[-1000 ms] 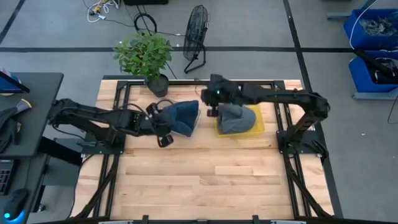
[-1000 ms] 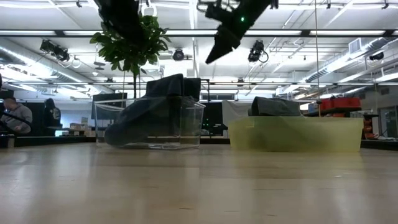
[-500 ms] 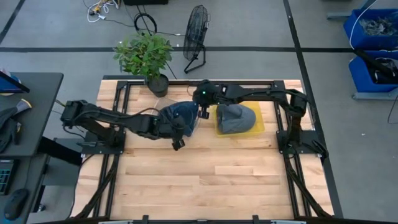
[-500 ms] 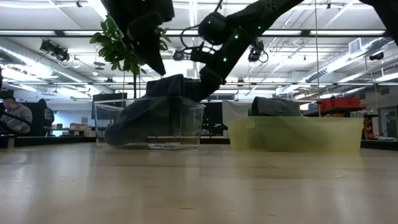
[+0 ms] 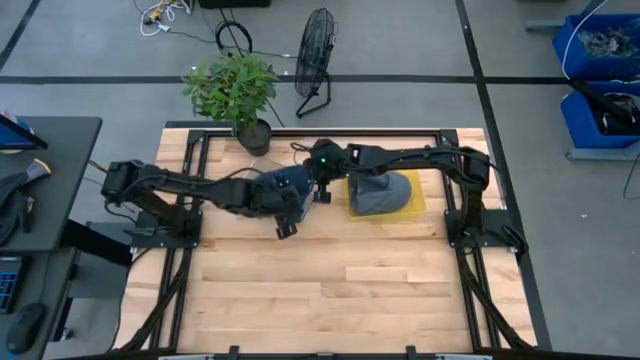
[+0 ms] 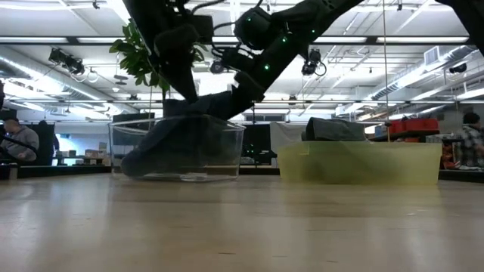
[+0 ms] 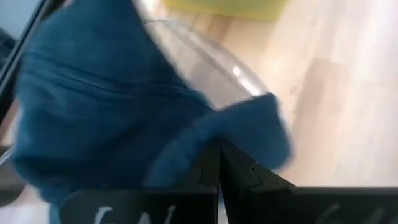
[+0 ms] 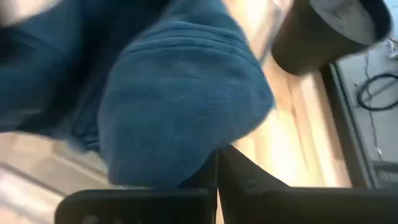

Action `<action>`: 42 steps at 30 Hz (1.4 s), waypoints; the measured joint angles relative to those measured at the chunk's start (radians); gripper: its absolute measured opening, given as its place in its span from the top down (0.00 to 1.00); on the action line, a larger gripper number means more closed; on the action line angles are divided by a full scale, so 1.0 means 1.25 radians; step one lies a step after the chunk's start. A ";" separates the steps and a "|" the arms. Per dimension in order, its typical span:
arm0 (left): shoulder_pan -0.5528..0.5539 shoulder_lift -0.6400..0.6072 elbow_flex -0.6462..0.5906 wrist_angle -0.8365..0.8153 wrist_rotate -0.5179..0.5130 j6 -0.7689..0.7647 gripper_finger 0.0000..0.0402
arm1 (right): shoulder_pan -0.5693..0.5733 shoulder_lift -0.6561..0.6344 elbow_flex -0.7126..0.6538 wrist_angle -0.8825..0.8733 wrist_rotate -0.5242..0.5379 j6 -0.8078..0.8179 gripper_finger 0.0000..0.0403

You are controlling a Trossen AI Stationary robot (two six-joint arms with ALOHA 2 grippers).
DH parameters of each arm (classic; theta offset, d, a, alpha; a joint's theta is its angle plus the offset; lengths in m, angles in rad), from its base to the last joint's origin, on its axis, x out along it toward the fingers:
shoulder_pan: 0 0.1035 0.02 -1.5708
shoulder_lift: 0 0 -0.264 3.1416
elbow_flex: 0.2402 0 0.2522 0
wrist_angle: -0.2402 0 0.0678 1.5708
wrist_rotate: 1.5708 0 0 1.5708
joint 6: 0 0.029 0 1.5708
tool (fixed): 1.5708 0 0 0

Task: Pick & Place hat
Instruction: Put the blue cap into the transparent bin

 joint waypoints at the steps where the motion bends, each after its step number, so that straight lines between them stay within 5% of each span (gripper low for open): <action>1: 0.010 0.000 0.000 -0.006 0.000 0.000 0.99 | 0.005 0.000 0.000 0.003 -0.007 0.000 0.99; 10: 0.072 -0.001 0.000 -0.071 -0.007 0.000 0.99 | 0.021 0.000 0.000 -0.020 0.022 -0.001 1.00; 21: -0.064 -0.076 0.001 -0.065 -0.005 -0.036 0.99 | 0.017 0.000 0.000 -0.055 0.024 -0.005 1.00; 33: -0.129 -0.005 0.000 -0.086 0.012 -0.100 0.99 | 0.017 0.000 0.000 -0.066 0.026 -0.018 1.00; 42: -0.127 0.000 0.000 -0.097 0.015 -0.106 0.99 | -0.001 0.000 0.000 -0.077 0.281 -0.009 1.00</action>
